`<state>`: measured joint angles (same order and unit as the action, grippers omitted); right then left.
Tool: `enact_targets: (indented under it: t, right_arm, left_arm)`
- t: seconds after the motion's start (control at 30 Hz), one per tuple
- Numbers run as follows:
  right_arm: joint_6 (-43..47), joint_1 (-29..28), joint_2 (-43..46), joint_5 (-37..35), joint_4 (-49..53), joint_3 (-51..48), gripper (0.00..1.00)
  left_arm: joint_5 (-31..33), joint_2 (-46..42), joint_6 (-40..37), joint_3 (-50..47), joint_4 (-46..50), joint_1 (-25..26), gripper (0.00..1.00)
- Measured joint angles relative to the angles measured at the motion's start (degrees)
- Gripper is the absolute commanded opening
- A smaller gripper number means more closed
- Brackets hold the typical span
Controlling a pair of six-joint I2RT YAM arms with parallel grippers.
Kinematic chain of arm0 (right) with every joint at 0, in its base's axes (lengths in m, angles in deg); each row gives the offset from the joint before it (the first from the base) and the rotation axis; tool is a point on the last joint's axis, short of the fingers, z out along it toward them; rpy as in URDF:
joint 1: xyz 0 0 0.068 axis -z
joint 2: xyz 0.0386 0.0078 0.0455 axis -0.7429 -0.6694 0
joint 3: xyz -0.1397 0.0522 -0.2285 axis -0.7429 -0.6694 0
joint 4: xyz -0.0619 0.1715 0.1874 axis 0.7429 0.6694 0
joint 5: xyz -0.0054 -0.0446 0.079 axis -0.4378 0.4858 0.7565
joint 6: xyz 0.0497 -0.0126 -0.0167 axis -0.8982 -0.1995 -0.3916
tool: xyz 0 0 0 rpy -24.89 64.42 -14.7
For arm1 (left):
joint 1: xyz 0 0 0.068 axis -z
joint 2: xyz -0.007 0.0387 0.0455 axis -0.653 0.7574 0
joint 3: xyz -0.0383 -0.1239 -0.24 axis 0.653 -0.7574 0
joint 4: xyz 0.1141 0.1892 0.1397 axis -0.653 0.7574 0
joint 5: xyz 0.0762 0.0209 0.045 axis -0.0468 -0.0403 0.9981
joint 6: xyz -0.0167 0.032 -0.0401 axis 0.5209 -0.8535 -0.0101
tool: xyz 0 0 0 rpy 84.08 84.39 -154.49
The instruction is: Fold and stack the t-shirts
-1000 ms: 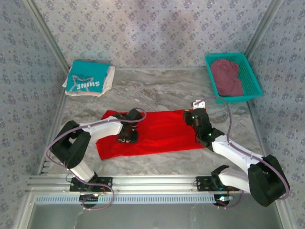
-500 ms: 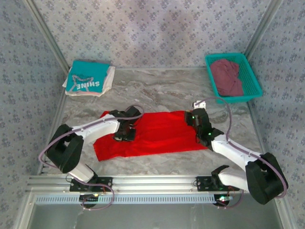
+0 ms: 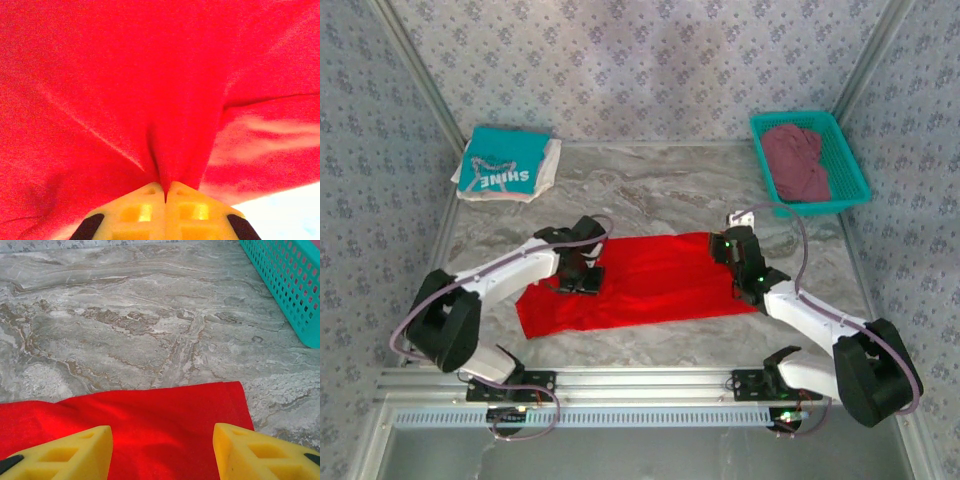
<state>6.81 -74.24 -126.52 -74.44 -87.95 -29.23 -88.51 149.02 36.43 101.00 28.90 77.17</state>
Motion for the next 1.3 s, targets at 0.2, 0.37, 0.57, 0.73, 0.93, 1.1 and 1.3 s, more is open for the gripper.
enact_targets:
  t: [0.2, 0.37, 0.57, 0.73, 0.93, 1.1, 1.3]
  right_arm:
    - [-0.61, 0.33, -0.07, 0.76, 0.39, 0.00, 0.58]
    - [-0.63, 0.76, -0.33, 1.11, 1.20, 0.11, 0.58]
    - [-0.90, 1.29, -1.49, 1.60, 1.49, 0.22, 0.59]
    - [-1.11, 1.33, -2.43, 2.38, 1.81, 0.61, 0.59]
    - [-1.29, 1.44, -2.47, 2.69, 1.97, 1.20, 0.59]
    - [-1.70, 1.44, -2.47, 3.06, 2.01, 1.29, 0.59]
    - [-1.97, 1.73, -2.47, 3.06, 2.19, 1.29, 0.59]
  left_arm:
    - [-8.41, -3.93, -2.84, -3.54, -4.81, -2.80, 0.01]
    - [-10.84, -2.38, -3.96, -6.27, -6.93, -4.35, 0.51]
    - [-6.56, -1.81, -3.37, -6.84, -6.88, -6.82, 0.34]
    - [1.42, -1.79, -0.66, -6.78, -2.91, -7.19, 0.35]
    - [7.10, -5.49, 5.53, -6.91, 2.78, -9.05, 0.43]
    - [5.66, -7.65, 8.81, -10.51, 1.40, -9.14, 0.41]
    - [3.32, -6.54, 10.16, -13.66, -0.63, -9.14, 0.19]
